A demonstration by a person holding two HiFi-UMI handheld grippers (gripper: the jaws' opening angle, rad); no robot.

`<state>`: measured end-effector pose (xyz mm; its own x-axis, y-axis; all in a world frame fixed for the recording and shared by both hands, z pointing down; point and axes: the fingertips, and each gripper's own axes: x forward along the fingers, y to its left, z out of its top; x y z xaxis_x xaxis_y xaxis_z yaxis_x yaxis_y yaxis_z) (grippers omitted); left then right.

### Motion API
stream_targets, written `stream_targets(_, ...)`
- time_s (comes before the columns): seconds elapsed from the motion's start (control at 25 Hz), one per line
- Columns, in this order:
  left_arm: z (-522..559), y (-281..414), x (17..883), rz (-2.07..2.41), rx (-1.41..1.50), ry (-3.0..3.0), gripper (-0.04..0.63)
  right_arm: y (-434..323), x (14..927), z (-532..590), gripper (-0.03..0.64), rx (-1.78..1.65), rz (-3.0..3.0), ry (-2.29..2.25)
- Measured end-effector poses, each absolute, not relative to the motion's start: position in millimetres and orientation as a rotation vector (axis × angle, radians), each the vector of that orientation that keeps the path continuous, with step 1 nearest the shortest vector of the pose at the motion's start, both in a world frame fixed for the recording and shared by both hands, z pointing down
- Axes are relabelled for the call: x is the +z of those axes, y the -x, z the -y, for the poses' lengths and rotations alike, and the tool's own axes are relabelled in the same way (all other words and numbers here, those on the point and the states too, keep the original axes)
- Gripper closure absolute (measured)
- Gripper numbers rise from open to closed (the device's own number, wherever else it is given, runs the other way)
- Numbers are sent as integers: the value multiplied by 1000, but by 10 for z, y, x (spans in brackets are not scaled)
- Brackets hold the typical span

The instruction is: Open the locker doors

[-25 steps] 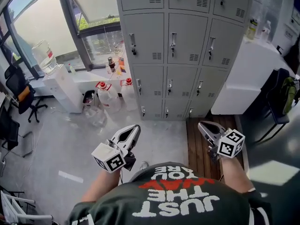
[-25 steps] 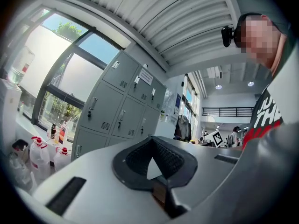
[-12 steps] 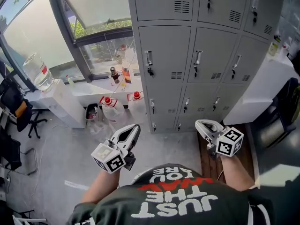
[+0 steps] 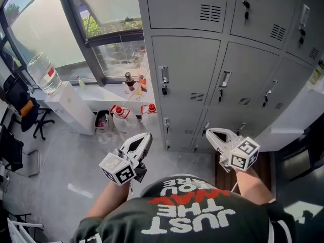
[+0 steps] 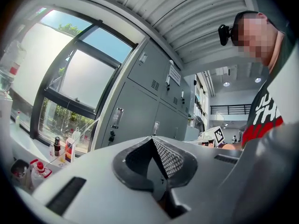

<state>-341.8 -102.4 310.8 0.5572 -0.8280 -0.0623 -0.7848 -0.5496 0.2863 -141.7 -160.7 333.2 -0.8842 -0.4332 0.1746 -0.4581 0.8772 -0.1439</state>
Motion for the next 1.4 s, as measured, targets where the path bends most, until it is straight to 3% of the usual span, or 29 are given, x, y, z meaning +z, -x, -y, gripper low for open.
stream_targets(0.4, 1658, 3502, 3094, 1420, -274, -2556, 597, 2003, 3270, 2325, 583, 187, 2951, -576)
stream_targets(1.0, 2096, 4117, 3083, 1340, -205, -2651, 597, 3295, 2977, 3319, 578, -121, 2814, -917)
stream_targets(1.2, 2093, 4206, 3090, 1320, -203, -2657, 598, 3506, 3002, 3663, 489, -93, 2748, -1032)
stream_targets(1.4, 2039, 4349, 3136, 1319, -209, -2653, 597, 3635, 3035, 3801, 462, -17, 2733, -1086)
